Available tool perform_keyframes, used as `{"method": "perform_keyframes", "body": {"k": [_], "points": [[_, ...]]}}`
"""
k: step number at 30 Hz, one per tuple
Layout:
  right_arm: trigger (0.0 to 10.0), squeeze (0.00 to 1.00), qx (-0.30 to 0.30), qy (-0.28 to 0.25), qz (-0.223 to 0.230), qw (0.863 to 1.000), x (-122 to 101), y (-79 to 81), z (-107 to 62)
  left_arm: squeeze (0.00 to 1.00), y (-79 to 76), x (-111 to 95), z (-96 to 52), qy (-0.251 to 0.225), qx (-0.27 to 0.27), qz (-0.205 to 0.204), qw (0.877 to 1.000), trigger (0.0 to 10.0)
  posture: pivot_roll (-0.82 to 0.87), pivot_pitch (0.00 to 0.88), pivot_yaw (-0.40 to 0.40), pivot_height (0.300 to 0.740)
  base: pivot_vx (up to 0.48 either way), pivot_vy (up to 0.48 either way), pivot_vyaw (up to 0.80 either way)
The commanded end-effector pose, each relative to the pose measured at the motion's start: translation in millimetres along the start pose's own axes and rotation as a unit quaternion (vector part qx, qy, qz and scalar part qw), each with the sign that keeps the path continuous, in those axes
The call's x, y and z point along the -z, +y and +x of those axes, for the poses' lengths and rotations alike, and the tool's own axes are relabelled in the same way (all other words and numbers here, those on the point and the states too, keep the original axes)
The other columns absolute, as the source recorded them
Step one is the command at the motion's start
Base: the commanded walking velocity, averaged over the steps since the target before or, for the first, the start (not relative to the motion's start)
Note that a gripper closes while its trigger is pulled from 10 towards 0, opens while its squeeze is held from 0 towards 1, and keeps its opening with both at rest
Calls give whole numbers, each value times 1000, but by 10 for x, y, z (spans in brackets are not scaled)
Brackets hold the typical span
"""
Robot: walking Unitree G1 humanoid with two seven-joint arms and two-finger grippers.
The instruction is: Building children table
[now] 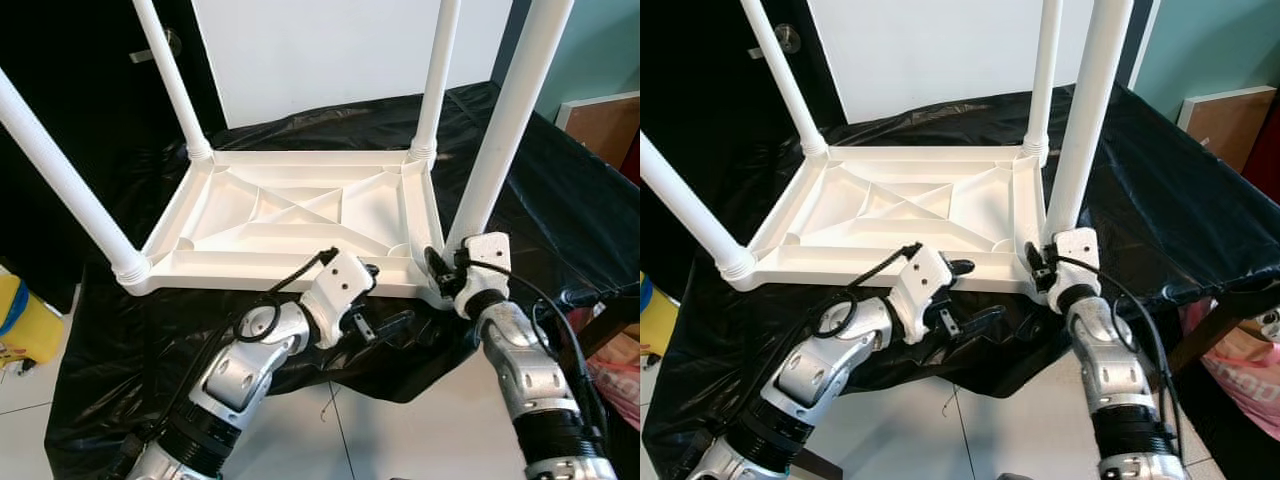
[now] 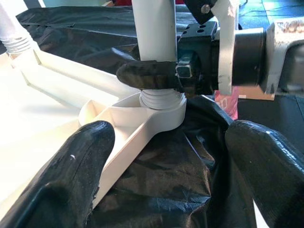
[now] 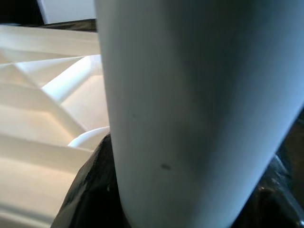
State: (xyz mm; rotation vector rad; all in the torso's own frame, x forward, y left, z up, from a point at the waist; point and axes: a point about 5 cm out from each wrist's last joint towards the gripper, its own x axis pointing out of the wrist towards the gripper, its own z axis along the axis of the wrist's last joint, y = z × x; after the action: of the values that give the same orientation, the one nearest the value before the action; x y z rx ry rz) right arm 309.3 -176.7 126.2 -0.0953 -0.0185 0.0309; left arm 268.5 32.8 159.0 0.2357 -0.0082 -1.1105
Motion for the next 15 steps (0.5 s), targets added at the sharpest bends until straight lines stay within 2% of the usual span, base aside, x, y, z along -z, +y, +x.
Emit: {"method": "perform_keyframes", "body": {"k": [1, 4, 5, 7, 15], "points": [[10000, 0, 53, 48, 6, 997, 183, -34, -68, 0, -16, 16, -8, 7, 8, 0, 1000, 10000, -194, 58, 25, 740, 0, 0, 0], [10000, 0, 75, 49, 13, 996, 192, -3, -87, 0, -18, 16, -7, 6, 8, 0, 1000, 10000, -194, 58, 23, 740, 0, 0, 0], [10000, 0, 97, 49, 31, 994, 194, 93, -111, 0, -20, 17, -4, 5, 7, -1, 1000, 10000, -192, 57, 21, 740, 0, 0, 0], [10000, 0, 108, 46, 45, 992, 177, 159, -111, 0, -19, 17, -4, 5, 6, -2, 1000, 10000, -192, 57, 23, 740, 0, 0, 0], [10000, 0, 115, 33, 64, 991, 87, 270, -93, 0, -23, 17, 2, 4, 7, -2, 1000, 10000, -199, 57, 25, 740, 0, 0, 0]]}}
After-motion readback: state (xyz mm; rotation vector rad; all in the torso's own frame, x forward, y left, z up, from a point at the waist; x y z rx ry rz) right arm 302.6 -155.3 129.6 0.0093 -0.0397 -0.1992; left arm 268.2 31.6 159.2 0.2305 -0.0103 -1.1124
